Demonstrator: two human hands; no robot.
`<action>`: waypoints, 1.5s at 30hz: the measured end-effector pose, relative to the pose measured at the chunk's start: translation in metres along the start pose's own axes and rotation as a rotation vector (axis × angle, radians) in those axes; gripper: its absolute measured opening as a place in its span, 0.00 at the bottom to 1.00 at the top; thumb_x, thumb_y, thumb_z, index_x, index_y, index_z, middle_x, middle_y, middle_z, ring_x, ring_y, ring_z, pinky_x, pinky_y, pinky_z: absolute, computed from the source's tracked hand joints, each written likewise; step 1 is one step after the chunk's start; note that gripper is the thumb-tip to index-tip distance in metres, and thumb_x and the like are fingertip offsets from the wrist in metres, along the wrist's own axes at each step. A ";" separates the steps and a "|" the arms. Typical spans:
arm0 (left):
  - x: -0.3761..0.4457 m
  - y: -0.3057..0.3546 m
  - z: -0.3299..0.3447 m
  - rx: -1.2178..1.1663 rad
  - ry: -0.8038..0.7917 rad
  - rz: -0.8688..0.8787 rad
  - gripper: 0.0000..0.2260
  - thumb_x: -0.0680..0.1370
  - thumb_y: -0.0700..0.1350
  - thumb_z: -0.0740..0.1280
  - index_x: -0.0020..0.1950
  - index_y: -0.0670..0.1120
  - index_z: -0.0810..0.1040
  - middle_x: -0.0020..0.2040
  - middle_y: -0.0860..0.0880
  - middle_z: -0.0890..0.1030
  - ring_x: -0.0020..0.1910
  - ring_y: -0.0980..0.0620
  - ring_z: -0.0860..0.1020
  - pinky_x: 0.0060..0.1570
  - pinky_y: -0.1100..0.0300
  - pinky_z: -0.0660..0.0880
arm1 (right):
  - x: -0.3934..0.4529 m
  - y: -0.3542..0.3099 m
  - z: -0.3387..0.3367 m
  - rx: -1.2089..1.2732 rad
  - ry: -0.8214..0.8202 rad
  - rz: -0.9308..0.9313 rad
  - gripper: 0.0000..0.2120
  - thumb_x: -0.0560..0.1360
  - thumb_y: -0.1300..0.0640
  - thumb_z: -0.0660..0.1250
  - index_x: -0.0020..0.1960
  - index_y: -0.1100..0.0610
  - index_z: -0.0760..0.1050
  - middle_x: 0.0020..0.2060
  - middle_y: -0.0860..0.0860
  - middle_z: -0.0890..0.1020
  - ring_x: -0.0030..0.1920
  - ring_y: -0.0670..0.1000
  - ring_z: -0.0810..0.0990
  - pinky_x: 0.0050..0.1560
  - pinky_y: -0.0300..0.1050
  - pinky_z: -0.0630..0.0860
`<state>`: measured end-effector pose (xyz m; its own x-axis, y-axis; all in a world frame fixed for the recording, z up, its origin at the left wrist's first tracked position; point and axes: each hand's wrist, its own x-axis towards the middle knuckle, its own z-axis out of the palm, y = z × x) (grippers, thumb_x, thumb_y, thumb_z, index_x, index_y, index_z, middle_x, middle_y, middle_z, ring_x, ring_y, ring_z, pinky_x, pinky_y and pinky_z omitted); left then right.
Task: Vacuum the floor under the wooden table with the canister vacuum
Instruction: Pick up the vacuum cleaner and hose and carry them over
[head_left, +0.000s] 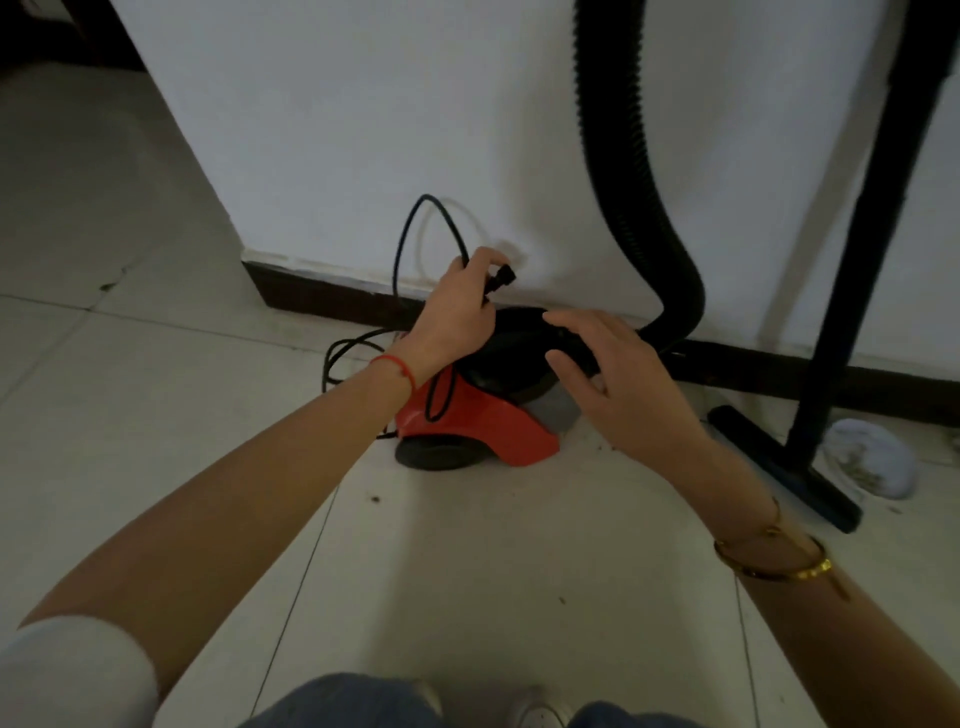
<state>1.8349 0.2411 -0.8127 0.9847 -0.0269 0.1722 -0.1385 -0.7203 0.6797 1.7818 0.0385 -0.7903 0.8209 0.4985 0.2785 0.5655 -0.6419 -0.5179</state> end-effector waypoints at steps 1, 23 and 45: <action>0.002 -0.001 0.005 0.022 -0.012 0.002 0.22 0.75 0.32 0.59 0.67 0.45 0.67 0.59 0.39 0.71 0.53 0.42 0.75 0.49 0.53 0.75 | -0.002 0.000 -0.003 -0.002 0.033 0.000 0.16 0.80 0.50 0.59 0.65 0.54 0.71 0.56 0.49 0.77 0.55 0.47 0.75 0.57 0.46 0.75; 0.017 0.007 0.040 0.343 -0.248 0.146 0.31 0.68 0.30 0.63 0.69 0.47 0.62 0.50 0.46 0.67 0.49 0.48 0.66 0.41 0.56 0.66 | 0.038 0.169 -0.130 -0.184 0.552 0.694 0.41 0.75 0.46 0.66 0.77 0.62 0.47 0.74 0.59 0.58 0.73 0.60 0.57 0.71 0.57 0.57; 0.016 -0.006 0.026 0.100 -0.237 0.175 0.09 0.77 0.42 0.65 0.54 0.47 0.67 0.45 0.49 0.75 0.45 0.48 0.77 0.46 0.48 0.77 | 0.018 0.096 -0.026 -0.164 0.207 0.327 0.66 0.58 0.38 0.77 0.76 0.50 0.32 0.66 0.56 0.63 0.65 0.58 0.66 0.66 0.59 0.66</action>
<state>1.8546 0.2270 -0.8325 0.9456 -0.3091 0.1019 -0.3091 -0.7548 0.5785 1.8529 -0.0290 -0.8140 0.9485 0.1366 0.2858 0.2640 -0.8395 -0.4750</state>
